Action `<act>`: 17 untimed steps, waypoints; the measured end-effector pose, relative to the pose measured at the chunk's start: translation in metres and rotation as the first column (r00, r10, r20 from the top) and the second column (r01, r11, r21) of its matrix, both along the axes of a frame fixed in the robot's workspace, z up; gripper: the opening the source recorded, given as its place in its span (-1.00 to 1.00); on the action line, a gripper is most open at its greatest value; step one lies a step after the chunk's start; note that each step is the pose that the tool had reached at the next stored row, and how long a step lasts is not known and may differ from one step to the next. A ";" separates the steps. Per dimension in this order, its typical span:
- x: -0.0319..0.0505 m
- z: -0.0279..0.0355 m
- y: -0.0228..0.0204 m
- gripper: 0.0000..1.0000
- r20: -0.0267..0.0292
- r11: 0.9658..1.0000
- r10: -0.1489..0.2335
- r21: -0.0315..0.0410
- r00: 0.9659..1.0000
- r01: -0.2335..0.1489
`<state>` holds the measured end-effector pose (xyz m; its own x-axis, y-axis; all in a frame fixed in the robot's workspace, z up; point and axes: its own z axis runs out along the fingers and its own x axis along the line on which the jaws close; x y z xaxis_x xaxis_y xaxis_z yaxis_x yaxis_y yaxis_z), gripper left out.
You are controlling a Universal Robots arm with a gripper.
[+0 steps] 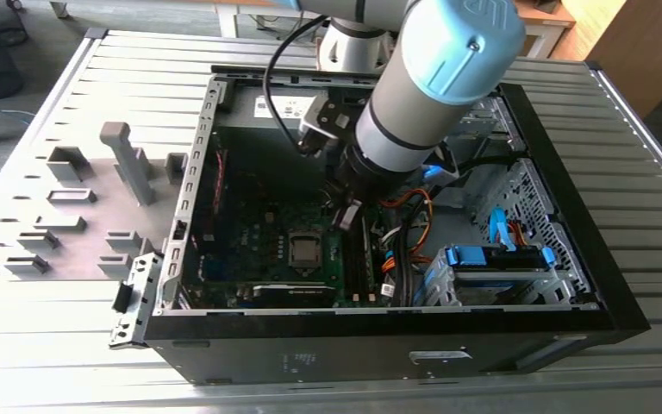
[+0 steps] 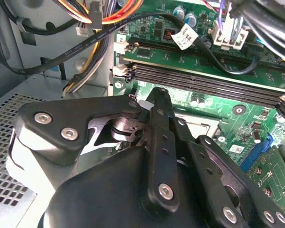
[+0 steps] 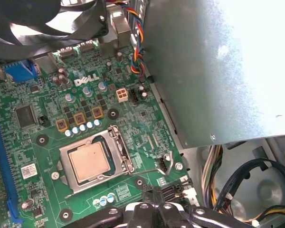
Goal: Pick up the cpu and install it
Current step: 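Install the first cpu locking lever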
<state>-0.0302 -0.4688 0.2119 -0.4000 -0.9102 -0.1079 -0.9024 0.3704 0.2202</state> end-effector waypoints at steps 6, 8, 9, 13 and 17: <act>0.0007 0.0000 0.0116 -0.79 0.000 1.000 0.000 -0.001 1.000 0.000; 0.0008 0.0000 0.0133 -0.79 0.000 1.000 0.000 -0.001 1.000 0.000; 0.0008 -0.0001 0.0133 -0.79 0.000 1.000 0.000 -0.001 1.000 0.000; -0.0009 0.0000 0.0140 -0.79 0.001 1.000 0.000 -0.002 1.000 0.000; -0.0009 0.0028 0.0140 -0.79 0.001 1.000 0.000 -0.002 1.000 0.000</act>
<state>-0.0311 -0.4548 0.2147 -0.3998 -0.9104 -0.1067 -0.9027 0.3709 0.2182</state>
